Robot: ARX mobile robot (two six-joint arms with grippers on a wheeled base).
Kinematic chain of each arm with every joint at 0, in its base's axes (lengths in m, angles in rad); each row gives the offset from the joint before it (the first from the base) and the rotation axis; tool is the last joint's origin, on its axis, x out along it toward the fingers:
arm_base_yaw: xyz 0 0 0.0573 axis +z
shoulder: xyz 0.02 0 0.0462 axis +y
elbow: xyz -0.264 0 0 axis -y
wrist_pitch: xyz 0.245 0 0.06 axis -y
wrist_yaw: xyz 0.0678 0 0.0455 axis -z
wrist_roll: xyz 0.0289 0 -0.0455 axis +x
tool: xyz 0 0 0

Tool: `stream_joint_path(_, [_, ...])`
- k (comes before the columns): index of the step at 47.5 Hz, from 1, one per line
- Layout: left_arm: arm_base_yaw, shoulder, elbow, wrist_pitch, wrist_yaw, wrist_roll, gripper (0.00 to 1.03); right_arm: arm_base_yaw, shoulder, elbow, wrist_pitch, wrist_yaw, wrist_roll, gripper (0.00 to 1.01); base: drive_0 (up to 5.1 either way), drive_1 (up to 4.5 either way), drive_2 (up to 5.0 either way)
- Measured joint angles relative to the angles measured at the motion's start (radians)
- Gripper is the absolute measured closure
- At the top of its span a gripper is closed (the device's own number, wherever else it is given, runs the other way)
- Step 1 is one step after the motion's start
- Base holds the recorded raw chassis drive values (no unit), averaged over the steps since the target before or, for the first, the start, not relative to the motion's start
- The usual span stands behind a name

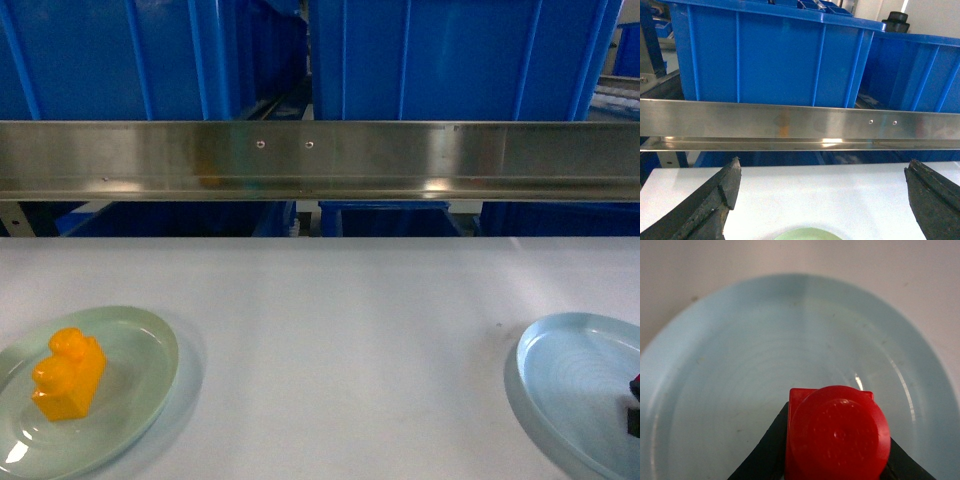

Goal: Sort and place red and yellow blocks in left bins

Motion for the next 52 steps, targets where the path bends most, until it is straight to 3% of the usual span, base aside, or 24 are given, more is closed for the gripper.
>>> stream_joint_path(8, [0.0,0.0,0.0,0.0,0.0,0.0,0.05,-0.018,-0.211,-0.096,0.086,-0.001,-0.01,0.73,0.0,0.0,0.0])
stream_joint_path(17, [0.0,0.0,0.0,0.0,0.0,0.0,0.05,-0.032,-0.505,-0.257,0.023,-0.016,-0.054,0.73,0.0,0.0,0.0])
stream_joint_path(24, [0.0,0.0,0.0,0.0,0.0,0.0,0.05,-0.068,-0.793,-0.344,-0.113,-0.04,-0.074,0.73,0.0,0.0,0.0])
stream_joint_path(29, [0.0,0.0,0.0,0.0,0.0,0.0,0.05,-0.118,-1.04,-0.369,-0.294,-0.103,-0.068,0.73,0.0,0.0,0.0])
stream_joint_path(33, [0.0,0.0,0.0,0.0,0.0,0.0,0.05,-0.186,-1.245,-0.37,-0.451,-0.175,-0.054,0.73,0.0,0.0,0.0])
stream_joint_path(38, [0.0,0.0,0.0,0.0,0.0,0.0,0.05,-0.242,-1.374,-0.369,-0.526,-0.234,-0.05,0.73,0.0,0.0,0.0])
stream_joint_path(43, [0.0,0.0,0.0,-0.001,0.0,0.0,0.05,-0.224,-1.386,-0.369,-0.496,-0.237,-0.057,0.73,0.0,0.0,0.0])
stream_joint_path(46, [0.0,0.0,0.0,0.0,0.0,0.0,0.05,-0.194,-1.382,-0.369,-0.51,-0.197,-0.058,0.73,0.0,0.0,0.0])
stream_joint_path(52, [0.0,0.0,0.0,0.0,0.0,0.0,0.05,-0.194,-1.382,-0.37,-0.508,-0.186,-0.058,0.73,0.0,0.0,0.0])
